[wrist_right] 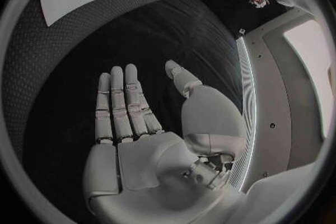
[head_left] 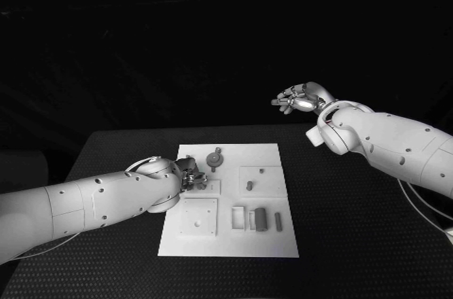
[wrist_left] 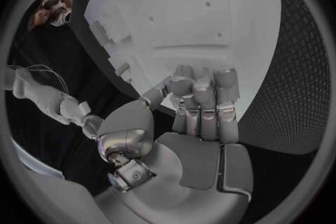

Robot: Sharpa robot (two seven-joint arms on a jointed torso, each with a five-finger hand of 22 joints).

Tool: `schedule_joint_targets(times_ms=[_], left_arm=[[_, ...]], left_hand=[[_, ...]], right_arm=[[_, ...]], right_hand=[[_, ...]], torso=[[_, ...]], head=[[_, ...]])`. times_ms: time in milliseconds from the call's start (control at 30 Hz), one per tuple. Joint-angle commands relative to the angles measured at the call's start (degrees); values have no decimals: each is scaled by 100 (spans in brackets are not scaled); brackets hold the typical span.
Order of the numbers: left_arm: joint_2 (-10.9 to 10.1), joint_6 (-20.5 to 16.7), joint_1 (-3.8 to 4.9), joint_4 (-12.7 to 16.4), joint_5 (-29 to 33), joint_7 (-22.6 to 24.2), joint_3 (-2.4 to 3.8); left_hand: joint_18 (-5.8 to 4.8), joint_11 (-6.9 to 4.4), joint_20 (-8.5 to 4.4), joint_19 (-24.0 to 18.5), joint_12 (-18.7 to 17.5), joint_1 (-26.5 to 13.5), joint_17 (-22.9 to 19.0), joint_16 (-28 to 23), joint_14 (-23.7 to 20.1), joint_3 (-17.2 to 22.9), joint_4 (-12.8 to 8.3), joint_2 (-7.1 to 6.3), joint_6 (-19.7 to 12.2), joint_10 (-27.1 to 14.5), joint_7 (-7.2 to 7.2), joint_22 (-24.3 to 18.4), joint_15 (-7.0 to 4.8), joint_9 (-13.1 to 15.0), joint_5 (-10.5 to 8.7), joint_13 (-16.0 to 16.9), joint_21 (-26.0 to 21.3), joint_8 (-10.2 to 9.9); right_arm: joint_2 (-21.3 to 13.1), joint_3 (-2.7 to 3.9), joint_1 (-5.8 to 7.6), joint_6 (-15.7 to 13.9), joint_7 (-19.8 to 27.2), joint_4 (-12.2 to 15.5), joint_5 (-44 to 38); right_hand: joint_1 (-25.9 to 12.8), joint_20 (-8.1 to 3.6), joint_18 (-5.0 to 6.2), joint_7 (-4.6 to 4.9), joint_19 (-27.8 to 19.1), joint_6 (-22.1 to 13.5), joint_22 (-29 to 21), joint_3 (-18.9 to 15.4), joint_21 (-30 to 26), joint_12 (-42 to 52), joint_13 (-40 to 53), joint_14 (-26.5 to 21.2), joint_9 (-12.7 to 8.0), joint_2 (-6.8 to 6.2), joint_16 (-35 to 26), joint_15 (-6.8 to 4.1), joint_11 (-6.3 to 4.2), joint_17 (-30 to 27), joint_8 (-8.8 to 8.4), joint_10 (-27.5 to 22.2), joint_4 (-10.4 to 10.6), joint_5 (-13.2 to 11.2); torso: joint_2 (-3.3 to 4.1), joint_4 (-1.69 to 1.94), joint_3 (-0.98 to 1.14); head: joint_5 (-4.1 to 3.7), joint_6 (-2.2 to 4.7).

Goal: Assemble the parts on the task board

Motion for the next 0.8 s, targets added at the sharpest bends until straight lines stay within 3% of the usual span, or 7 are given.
schedule_joint_targets(times_ms=[33, 433, 800], left_arm=[[11, 307, -13, -50, 21, -81, -10], [47, 371, -13, -94, 52, -64, -10], [70, 507, -14, -104, 132, -50, -12]], left_hand=[[323, -9, -11, 17, 31, 76, -10, 23, -10, 26, 7, 124, 541, -23, -291, 99, -50, -13, -32, -7, 31, -40], [320, -7, -11, 15, 32, 64, -19, 26, -12, 16, 1, 99, 542, -23, -290, 99, -52, -14, -51, -10, 28, -47], [319, 2, -17, 14, 40, 85, -51, 38, -27, -24, -10, -78, 538, -25, -282, 98, -56, -18, -83, -22, 18, -76]], right_arm=[[-4, 3, -1, 64, 59, 8, -2], [2, 3, -1, 66, 60, 1, 0], [4, 3, -3, 67, 58, -3, 7]], right_hand=[[-19, -6, -66, 187, -42, 93, 9, 0, -20, -10, -8, -19, -9, 17, -17, 37, 213, 8, 22, -614, 29, 2], [-26, -5, -65, 187, -41, 93, 12, -2, -23, -9, -12, -19, -11, 14, -20, 37, 213, 12, 23, -613, 38, 2], [-30, -5, -64, 188, -42, 91, 14, -3, -25, -8, -15, -19, -14, 12, -23, 37, 213, 15, 22, -614, 43, 2]], torso=[[1, 2, -1], [4, -2, 2], [2, 0, 4]], head=[[4, -3], [1, -8], [-1, -16]])
